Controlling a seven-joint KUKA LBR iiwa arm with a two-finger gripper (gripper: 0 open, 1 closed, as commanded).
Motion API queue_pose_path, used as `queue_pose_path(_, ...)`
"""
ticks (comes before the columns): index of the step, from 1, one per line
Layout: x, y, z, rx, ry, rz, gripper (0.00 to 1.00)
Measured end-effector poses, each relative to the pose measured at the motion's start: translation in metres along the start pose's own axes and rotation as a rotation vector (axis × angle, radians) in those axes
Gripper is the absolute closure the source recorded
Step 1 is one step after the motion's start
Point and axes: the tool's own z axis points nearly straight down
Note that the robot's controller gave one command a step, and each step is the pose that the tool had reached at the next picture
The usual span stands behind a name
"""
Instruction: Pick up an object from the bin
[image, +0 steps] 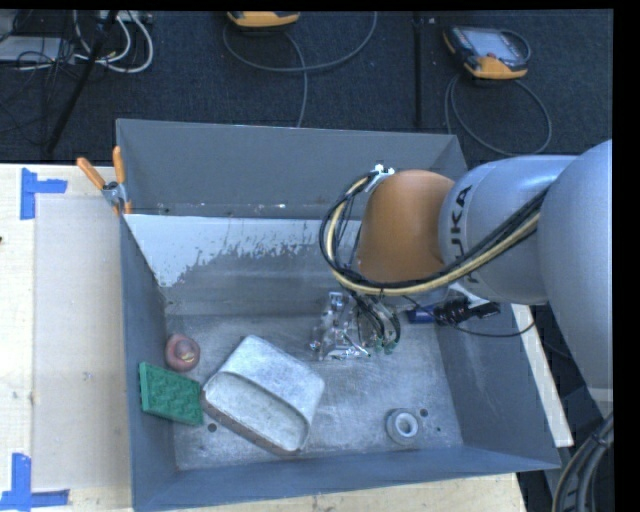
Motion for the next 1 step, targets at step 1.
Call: queue_pose_path(1, 0.0009, 0.0239, -0.1169, -0.002, -0.01, 0.002, 1.0)
